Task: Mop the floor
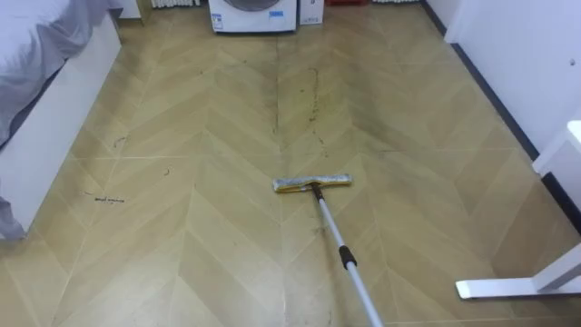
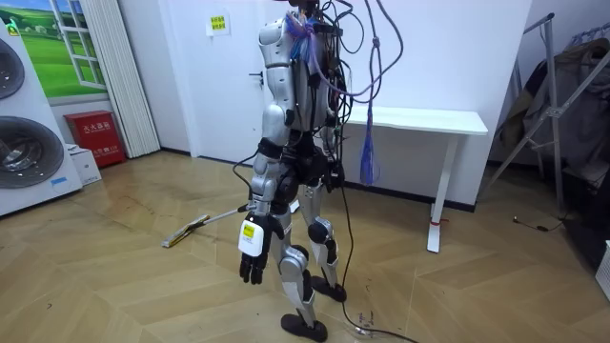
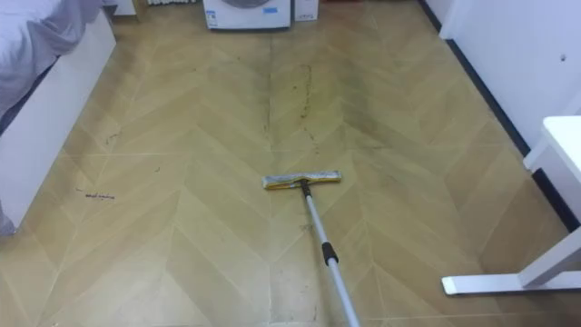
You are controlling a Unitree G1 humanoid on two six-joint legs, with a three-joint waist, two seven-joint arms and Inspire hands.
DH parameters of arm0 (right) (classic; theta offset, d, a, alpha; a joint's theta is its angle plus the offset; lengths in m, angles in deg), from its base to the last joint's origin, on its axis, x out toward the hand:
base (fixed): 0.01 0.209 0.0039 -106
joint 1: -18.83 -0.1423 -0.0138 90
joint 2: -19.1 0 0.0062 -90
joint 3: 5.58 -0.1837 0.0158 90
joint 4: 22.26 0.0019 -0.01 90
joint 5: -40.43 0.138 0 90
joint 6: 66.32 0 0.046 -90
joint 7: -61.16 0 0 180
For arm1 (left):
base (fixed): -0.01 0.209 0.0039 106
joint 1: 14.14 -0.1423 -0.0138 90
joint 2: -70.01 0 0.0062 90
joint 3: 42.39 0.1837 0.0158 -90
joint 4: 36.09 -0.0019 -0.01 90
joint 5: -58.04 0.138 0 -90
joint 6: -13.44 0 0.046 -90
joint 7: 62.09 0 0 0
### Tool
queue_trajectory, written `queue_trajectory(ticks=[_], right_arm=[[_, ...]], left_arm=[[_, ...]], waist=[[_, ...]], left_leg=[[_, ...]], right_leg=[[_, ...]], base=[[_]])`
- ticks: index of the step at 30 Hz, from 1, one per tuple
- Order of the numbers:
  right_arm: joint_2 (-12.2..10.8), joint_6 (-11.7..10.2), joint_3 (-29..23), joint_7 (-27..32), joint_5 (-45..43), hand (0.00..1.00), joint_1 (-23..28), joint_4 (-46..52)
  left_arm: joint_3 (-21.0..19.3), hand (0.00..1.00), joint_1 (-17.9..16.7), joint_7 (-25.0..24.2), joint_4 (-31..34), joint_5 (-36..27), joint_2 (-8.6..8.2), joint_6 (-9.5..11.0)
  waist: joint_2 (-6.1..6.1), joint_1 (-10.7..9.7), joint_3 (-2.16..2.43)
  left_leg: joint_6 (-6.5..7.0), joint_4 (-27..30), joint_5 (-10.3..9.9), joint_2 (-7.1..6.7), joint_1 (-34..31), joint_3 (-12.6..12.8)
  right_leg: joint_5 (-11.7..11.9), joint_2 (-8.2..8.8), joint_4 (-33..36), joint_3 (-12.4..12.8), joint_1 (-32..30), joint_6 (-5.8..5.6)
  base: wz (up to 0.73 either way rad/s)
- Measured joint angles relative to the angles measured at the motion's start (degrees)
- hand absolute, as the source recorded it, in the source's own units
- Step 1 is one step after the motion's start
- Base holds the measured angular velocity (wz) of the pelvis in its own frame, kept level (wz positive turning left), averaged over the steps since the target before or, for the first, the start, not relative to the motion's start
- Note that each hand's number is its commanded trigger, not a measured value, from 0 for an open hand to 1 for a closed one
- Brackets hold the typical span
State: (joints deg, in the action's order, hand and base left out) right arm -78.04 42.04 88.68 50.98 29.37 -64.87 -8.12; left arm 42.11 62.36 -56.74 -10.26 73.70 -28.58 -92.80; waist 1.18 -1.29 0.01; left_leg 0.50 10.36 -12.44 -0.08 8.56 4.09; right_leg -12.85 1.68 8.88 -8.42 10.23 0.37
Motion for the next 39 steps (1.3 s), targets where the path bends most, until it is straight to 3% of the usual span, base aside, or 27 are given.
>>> queue_trajectory(ticks=[11,22,29,34,39], right_arm=[[0.01,-0.01,-0.01,0.02,0.01,1.00,-0.01,0.42],[-0.01,-0.15,-0.02,0.54,0.81,1.00,-0.87,1.53],[0.18,-1.25,0.09,2.18,2.25,1.00,-4.28,0.03],[0.26,-1.75,0.06,4.67,3.62,1.00,-5.30,-0.56],[0.55,-2.55,0.14,6.95,6.79,1.00,-5.33,-0.33]], left_arm=[[0.12,0.00,0.50,-1.04,0.07,-0.01,-0.01,-0.15],[0.10,0.00,1.84,-1.04,0.19,0.15,-0.16,-0.39],[2.13,0.00,6.59,-2.20,-1.64,0.18,-0.51,0.37],[4.45,0.00,8.23,-2.05,-2.32,0.09,-0.82,0.42],[4.71,0.00,8.58,-1.83,-3.29,-0.15,-1.34,0.39]], waist=[[0.00,0.02,0.00],[-0.26,0.05,0.20],[-1.18,0.16,-0.09],[-1.08,-0.11,-0.47],[-1.77,0.18,-0.81]], left_leg=[[0.01,0.18,-0.01,0.01,-0.77,-0.04],[0.03,2.20,-0.01,0.26,-7.22,0.30],[0.03,6.98,-0.01,0.30,-16.01,0.24],[0.20,11.03,-0.13,-0.47,-22.42,-0.27],[0.13,18.39,-1.34,-0.77,-31.72,-1.69]], right_leg=[[-0.02,0.04,0.12,-0.07,-0.65,-0.02],[0.06,0.07,2.71,0.19,-7.20,0.12],[-0.49,0.74,7.29,-0.40,-15.68,0.47],[-3.41,2.40,14.44,-1.12,-23.44,0.82],[-5.97,3.83,22.85,-1.27,-32.85,1.60]], base=[[0.00],[-0.01],[0.04],[0.14],[0.09]])
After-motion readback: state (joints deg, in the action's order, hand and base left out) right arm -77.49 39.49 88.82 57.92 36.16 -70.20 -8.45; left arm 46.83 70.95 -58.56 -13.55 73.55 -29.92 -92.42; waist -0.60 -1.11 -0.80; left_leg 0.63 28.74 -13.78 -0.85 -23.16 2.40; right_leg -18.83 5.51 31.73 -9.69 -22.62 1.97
